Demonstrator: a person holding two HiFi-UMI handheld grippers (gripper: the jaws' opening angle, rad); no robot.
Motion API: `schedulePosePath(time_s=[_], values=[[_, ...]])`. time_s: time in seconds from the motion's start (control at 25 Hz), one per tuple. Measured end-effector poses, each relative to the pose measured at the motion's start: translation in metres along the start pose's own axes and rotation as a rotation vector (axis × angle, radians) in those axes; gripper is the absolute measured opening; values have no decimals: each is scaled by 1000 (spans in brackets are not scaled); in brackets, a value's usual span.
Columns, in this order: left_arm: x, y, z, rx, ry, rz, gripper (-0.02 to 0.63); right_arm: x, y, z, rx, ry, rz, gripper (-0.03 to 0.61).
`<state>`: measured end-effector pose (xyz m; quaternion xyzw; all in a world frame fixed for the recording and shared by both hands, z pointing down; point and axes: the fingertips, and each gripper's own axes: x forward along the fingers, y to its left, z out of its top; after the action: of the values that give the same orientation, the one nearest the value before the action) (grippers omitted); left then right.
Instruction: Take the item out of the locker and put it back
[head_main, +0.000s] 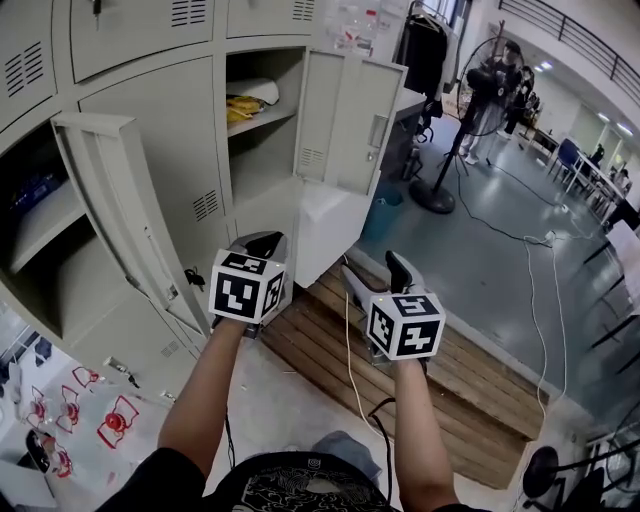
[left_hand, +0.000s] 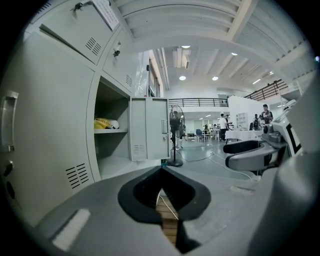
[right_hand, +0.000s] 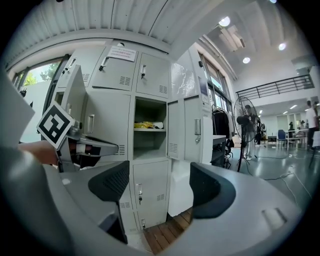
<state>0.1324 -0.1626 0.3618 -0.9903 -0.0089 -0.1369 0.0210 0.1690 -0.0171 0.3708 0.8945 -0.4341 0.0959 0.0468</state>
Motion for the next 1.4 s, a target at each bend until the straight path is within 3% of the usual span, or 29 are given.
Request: schedulePosePath(time_s=[0.44, 0.88, 1.4], values=[[26, 41, 9, -24, 0, 88, 2, 67, 0, 17, -14, -12, 104, 383], [55, 105, 21, -54, 13, 269, 2, 160, 0, 50, -47, -25, 281, 380], [65, 170, 36, -116, 20, 544, 2, 264, 22, 86, -105, -40, 568, 364]])
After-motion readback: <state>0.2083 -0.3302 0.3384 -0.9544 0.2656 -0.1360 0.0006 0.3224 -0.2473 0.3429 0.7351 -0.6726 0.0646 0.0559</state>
